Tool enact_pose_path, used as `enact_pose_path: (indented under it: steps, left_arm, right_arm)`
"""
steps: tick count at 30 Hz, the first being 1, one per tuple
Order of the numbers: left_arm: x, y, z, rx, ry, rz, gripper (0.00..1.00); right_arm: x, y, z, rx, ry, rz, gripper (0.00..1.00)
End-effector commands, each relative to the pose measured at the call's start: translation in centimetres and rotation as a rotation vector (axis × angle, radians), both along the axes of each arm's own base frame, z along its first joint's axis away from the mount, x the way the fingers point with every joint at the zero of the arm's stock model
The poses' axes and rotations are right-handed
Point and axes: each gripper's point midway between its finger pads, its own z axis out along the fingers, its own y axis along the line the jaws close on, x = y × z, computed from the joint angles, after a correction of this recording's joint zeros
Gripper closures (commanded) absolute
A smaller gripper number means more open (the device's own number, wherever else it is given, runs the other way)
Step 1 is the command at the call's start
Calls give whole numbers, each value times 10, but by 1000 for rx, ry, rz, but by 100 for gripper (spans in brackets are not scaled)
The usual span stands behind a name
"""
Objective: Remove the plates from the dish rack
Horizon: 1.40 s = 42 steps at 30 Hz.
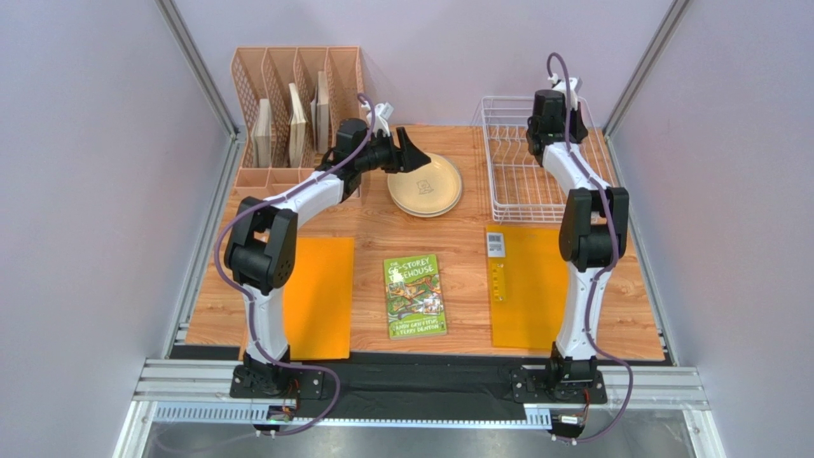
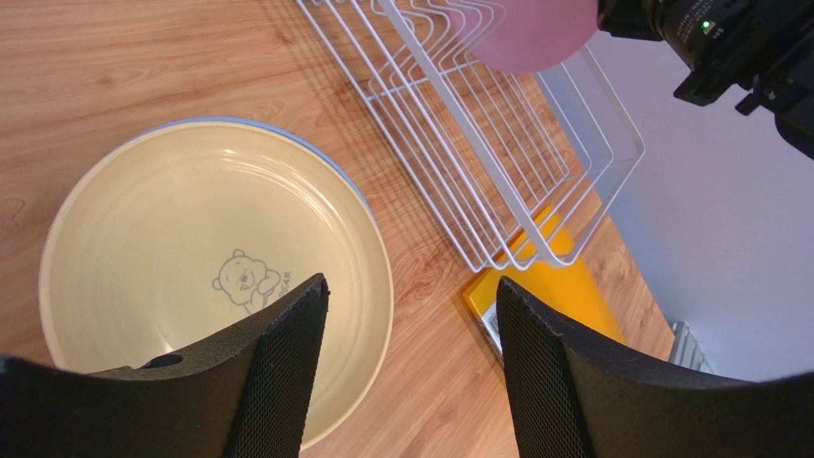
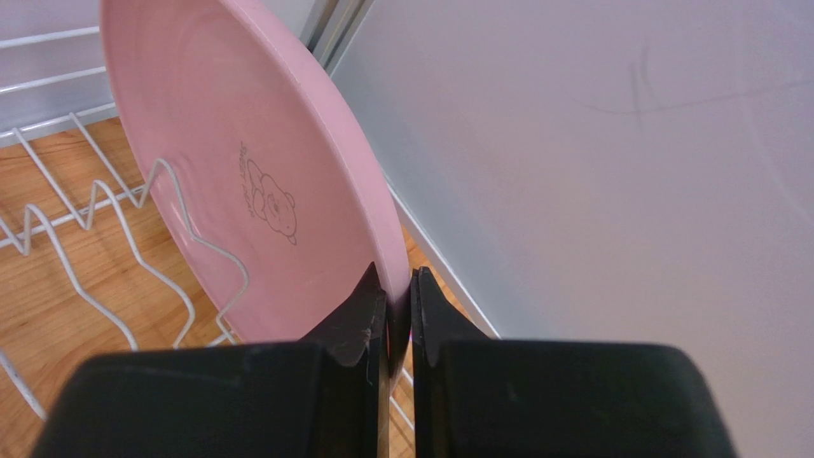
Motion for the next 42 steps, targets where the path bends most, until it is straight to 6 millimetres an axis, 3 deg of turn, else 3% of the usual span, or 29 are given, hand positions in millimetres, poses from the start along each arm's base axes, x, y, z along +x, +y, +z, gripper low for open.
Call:
enact_pose_path:
  steps: [1,4,5,9,10,12,13,14,16,17,26,35,42]
  left_arm:
    - [7,-1,22,-5,-55,12,29]
    - [5,-1,22,-2,-53,13,28]
    - [5,-1,22,-2,-55,14,28]
    - [6,-1,28,-10,-63,13,28]
    - [5,-1,30,-15,-62,13,28]
    - [6,-2,34,-26,-71,7,28]
    - [5,-3,35,-29,-72,3,28]
    - [5,-4,37,-35,-71,1,28]
    - [4,-5,41,-46,-75,-10,28]
    - [4,-6,44,-57,-81,-13,28]
    - [1,-8,42,-82,-75,-16,28]
    - [2,-7,29,-74,-59,0,28]
    - [5,-17,25,-73,-63,1,30]
  right_arm:
    - [-33,1,123,-65,-358,-97,100]
    - [-49,2,135,-39,-397,-91,100]
    - [-59,3,152,-27,-431,-78,100]
    - [-74,11,164,57,-458,-39,100]
    - [-78,15,152,87,-399,-13,100]
    - [-74,35,150,221,-430,89,100]
    - [-77,42,133,262,-372,120,100]
    - [-70,62,126,362,-370,208,100]
    - [-74,80,116,448,-343,275,100]
    - [-72,99,101,521,-306,359,100]
    - [-85,188,60,927,-215,657,100]
    - [-94,232,36,1136,-175,775,100]
    - [-99,265,31,1203,-133,841,100]
